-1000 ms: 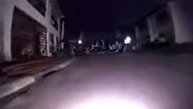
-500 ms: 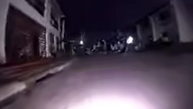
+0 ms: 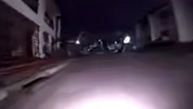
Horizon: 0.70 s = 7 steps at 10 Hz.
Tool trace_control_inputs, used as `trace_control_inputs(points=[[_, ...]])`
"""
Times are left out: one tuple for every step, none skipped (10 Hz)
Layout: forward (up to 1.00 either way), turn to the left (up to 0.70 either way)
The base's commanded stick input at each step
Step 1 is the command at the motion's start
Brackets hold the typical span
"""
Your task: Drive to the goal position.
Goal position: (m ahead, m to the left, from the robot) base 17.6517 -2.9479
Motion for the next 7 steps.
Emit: trace_control_inputs(points=[[0.85,0.00],[0.85,0.00],[0.85,0.00],[0.85,0.00],[0.85,0.00],[0.85,0.00],[0.85,0.00]])
